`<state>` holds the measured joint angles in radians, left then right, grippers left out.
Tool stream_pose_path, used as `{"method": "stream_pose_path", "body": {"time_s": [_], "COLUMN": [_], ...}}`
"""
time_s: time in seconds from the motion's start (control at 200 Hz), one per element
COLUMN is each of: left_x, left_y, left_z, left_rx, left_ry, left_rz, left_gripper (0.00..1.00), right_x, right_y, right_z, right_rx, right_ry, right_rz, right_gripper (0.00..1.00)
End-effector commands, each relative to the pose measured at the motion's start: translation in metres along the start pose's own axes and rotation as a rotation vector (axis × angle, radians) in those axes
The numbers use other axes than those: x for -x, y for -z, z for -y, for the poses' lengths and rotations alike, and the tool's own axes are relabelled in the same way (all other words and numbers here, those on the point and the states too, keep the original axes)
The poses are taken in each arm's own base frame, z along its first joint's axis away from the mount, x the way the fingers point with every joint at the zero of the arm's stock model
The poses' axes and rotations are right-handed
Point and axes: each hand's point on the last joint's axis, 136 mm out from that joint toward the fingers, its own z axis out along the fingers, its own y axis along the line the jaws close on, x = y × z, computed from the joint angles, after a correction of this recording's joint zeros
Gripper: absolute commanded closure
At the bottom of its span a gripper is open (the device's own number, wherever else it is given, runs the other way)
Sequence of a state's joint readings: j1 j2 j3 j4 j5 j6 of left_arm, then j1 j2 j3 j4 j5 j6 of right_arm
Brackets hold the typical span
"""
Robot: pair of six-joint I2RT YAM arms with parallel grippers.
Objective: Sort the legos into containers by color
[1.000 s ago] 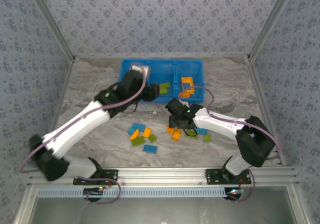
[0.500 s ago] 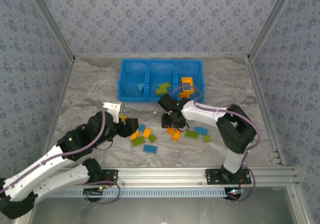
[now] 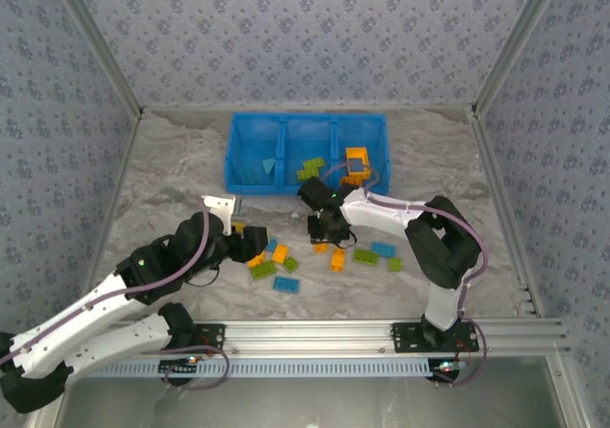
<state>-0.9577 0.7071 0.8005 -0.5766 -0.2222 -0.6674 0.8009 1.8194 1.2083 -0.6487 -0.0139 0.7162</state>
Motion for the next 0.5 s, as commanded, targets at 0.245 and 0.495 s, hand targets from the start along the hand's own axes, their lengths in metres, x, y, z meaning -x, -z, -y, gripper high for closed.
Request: {"method": "stream_pose_path", "body": {"time_s": [0.245,0.495], "left_x": [0.032,0.063], "left_y": [0.004,-0.009], "left_z": [0.026,0.063], "left_rx": [-0.066,-0.158], "left_ry": [0.007,0.018], "left_rz": [0.082,0.133], "left_gripper": [0.35,0.35], "right_x": [0.056,0.13], "right_y": [0.114,0.124], "right_z": [0.064,0.126], "right_rx": [-0.124,-0.25], "right_ry": [-0.064,-0.087], "right_rz": [0.273,0.349], "right_gripper": [0.75,0.75]}}
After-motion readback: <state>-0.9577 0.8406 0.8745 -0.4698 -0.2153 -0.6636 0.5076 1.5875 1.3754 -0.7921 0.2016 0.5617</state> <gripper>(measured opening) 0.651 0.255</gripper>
